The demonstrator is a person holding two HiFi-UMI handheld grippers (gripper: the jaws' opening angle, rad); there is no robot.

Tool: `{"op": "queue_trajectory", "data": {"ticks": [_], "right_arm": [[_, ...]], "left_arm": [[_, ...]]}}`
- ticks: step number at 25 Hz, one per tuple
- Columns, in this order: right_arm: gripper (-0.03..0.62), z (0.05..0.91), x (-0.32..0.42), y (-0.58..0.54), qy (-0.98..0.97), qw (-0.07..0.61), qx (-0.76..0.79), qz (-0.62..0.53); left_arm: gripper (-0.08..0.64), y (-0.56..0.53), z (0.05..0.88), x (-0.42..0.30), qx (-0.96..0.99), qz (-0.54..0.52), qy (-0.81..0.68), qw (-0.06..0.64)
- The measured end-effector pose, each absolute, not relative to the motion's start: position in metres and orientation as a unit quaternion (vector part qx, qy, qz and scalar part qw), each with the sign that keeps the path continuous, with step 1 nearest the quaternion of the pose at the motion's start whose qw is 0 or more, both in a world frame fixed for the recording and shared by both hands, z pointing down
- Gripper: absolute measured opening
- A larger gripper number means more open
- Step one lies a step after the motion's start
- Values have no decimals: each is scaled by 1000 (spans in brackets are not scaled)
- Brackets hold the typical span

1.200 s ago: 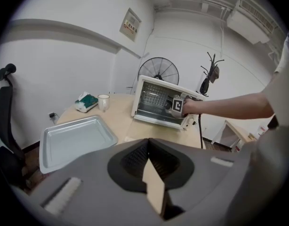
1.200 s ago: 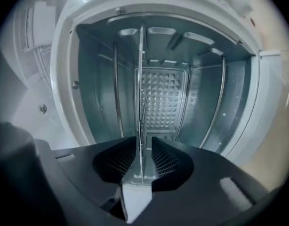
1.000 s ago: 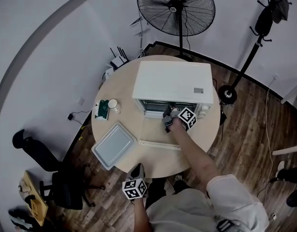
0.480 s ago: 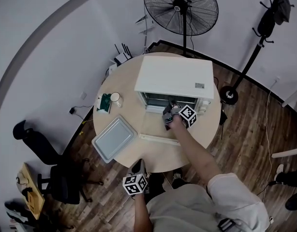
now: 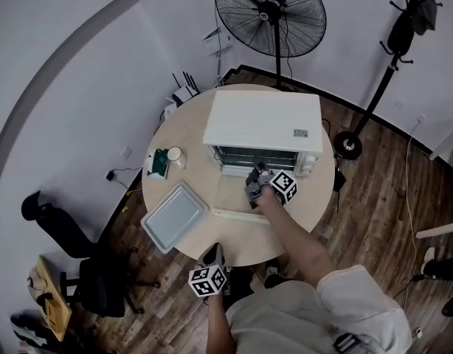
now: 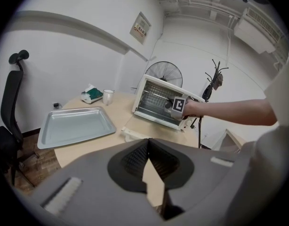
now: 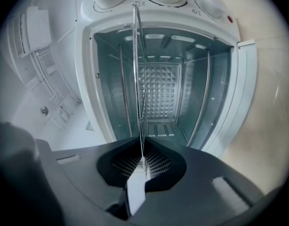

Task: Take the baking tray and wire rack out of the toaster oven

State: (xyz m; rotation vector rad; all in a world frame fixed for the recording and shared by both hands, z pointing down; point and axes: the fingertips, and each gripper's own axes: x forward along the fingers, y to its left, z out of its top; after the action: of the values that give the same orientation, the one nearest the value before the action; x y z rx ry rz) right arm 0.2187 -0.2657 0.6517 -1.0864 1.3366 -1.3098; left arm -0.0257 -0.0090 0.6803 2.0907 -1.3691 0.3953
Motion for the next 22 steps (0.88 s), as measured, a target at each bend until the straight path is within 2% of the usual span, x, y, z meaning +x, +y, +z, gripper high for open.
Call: {"op": "queue_trajectory", "data": {"ticks": [22], "right_arm": [[15, 649, 194, -214, 572, 453, -431, -531]], "left_arm": [[55, -19, 680, -12, 794, 132, -507, 309]]}}
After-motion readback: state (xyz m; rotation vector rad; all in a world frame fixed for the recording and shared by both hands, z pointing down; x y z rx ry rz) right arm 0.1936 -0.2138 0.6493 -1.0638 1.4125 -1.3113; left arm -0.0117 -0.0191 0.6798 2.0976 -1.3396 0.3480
